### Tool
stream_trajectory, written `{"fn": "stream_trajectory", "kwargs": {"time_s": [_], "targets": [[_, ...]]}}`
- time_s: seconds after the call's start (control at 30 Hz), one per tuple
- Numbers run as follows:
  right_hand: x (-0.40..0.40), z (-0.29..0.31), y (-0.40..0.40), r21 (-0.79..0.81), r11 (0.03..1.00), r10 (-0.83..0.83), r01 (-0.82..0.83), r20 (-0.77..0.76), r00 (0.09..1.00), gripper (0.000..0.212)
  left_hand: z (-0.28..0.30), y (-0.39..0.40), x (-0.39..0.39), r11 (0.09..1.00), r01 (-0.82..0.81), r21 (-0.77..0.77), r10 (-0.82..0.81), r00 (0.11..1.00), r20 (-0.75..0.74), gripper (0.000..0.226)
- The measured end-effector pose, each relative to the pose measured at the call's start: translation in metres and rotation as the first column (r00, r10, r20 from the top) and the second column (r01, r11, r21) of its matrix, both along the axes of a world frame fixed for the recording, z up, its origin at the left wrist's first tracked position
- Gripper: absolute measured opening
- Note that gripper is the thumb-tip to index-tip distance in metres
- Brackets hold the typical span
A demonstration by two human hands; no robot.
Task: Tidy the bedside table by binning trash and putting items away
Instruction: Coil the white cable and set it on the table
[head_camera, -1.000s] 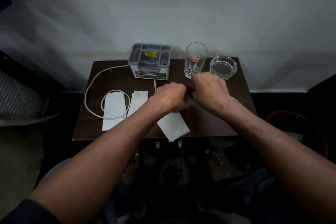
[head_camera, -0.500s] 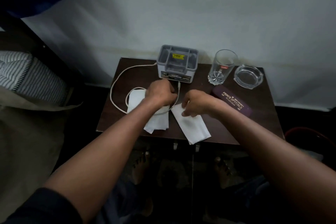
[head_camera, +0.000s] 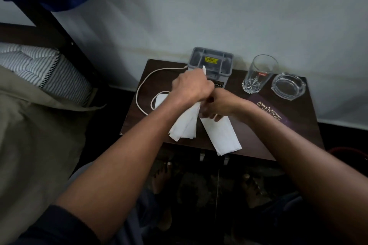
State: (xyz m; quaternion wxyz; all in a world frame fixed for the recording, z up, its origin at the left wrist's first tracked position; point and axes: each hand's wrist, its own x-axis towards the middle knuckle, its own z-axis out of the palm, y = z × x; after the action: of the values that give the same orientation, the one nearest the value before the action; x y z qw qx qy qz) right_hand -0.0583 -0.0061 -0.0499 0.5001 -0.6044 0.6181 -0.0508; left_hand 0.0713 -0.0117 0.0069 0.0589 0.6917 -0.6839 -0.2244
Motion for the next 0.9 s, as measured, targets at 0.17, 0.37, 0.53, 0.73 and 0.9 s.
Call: {"fn": "stream_trajectory", "kwargs": {"time_s": [0.17, 0.37, 0.53, 0.73, 0.9], "targets": [[0.039, -0.002, 0.014, 0.072, 0.997, -0.002, -0.025, 0.35, 0.937, 0.068, 0.024, -0.005, 0.034, 0.986, -0.166, 0.027, 0.152, 0.812, -0.564, 0.023], [0.085, -0.03, 0.015, -0.053, 0.998, -0.017, 0.035, 0.316, 0.949, 0.055, 0.028, -0.001, 0.056, 0.977, -0.173, 0.123, 0.201, 0.571, -0.796, 0.018], [0.093, -0.035, 0.015, -0.316, 0.927, 0.189, -0.203, -0.075, 0.979, 0.017, 0.019, -0.002, 0.072, 0.976, -0.18, 0.127, 0.21, 0.587, -0.782, 0.018], [0.11, -0.038, 0.018, -0.377, 0.894, 0.184, -0.244, -0.188, 0.965, 0.028, 0.009, -0.004, 0.086, 0.969, -0.174, 0.176, 0.247, 0.635, -0.732, 0.017], [0.115, -0.016, 0.018, -0.448, 0.872, 0.09, -0.194, -0.243, 0.966, 0.019, 0.008, -0.005, 0.096, 0.977, -0.173, 0.128, 0.211, 0.657, -0.723, 0.017]]}}
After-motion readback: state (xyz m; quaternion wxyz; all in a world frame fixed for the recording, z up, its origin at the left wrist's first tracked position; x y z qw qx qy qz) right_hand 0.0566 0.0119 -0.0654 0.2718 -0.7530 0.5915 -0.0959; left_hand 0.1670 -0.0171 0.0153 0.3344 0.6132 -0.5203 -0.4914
